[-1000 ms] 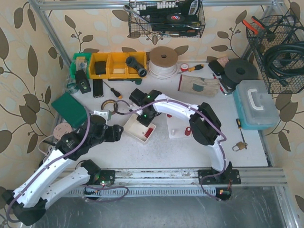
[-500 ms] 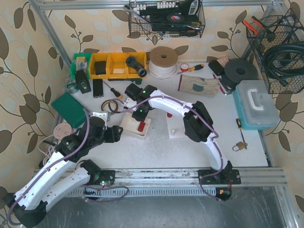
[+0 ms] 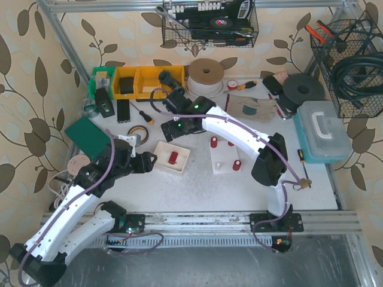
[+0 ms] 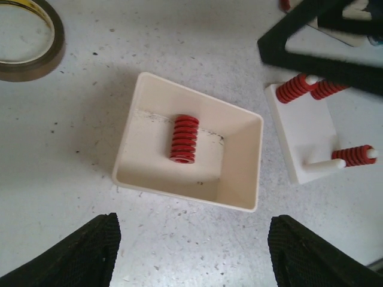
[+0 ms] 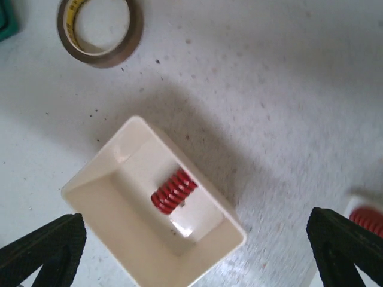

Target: Install the large spring

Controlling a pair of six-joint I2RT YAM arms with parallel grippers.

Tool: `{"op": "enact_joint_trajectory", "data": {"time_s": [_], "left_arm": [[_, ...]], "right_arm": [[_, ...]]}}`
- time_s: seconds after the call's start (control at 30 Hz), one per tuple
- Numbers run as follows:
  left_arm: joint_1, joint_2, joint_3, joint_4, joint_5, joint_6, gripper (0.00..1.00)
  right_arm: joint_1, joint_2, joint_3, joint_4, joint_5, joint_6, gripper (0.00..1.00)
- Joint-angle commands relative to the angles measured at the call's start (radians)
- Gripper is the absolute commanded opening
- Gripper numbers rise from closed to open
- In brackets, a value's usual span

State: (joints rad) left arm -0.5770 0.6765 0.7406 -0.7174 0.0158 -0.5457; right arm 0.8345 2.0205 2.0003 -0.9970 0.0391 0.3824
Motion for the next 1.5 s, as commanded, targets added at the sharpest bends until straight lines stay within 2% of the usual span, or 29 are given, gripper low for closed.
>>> {"op": "enact_joint_trajectory", "data": {"time_s": [0.0,0.07,0.13,0.2,0.37,0.47,0.57,0.63,0.73,0.83,0.9,0.93,1.0,1.07,1.3,1.47], "left_arm": [[0.063,0.073,0.094,0.022,0.165,0.058,0.70],[0.087,0.143,0.122,-0.004,0.239,0.068,0.68],[0.094,0.217,0.154,-0.040,0.301,0.080,0.64],[0.094,0.289,0.192,-0.063,0.365,0.113,0.61],[0.094,0.443,0.253,-0.073,0.435,0.194,0.62],[0.094,0.541,0.298,-0.109,0.432,0.235,0.61],[0.093,0.612,0.315,-0.119,0.397,0.244,0.61],[0.092,0.646,0.328,-0.121,0.363,0.259,0.61],[0.090,0.697,0.350,-0.131,0.313,0.290,0.60],[0.077,0.740,0.357,-0.121,0.246,0.305,0.60],[0.066,0.754,0.354,-0.105,0.207,0.308,0.60],[0.064,0.788,0.350,-0.093,0.193,0.308,0.60],[0.062,0.808,0.331,-0.057,0.167,0.299,0.60],[0.060,0.834,0.322,-0.022,0.155,0.295,0.60],[0.015,0.945,0.367,0.037,0.081,0.272,0.56],[-0.023,0.979,0.358,0.084,0.007,0.226,0.52]], "right_arm": [[0.077,-0.076,-0.020,-0.151,0.195,0.333,1.00],[0.055,-0.153,-0.090,-0.172,0.282,0.405,1.00],[0.002,-0.251,-0.187,-0.154,0.254,0.419,0.99],[-0.046,-0.384,-0.331,-0.059,0.230,0.434,0.99],[-0.265,-0.735,-0.754,0.265,0.010,0.545,1.00],[-0.349,-0.882,-0.873,0.392,-0.080,0.463,1.00],[-0.362,-0.890,-0.813,0.308,-0.030,0.361,0.99],[-0.379,-0.843,-0.751,0.254,-0.059,0.284,1.00],[-0.454,-0.782,-0.729,0.238,-0.133,0.311,0.99],[-0.553,-0.755,-0.786,0.375,-0.463,0.263,0.99],[-0.587,-0.788,-0.865,0.493,-0.530,0.315,0.99],[-0.594,-0.804,-0.892,0.511,-0.512,0.325,1.00],[-0.596,-0.823,-0.876,0.437,-0.398,0.333,1.00],[-0.597,-0.833,-0.855,0.397,-0.360,0.292,1.00],[-0.599,-0.782,-0.809,0.356,-0.441,0.241,0.99],[-0.595,-0.805,-0.826,0.382,-0.435,0.255,0.93]]}}
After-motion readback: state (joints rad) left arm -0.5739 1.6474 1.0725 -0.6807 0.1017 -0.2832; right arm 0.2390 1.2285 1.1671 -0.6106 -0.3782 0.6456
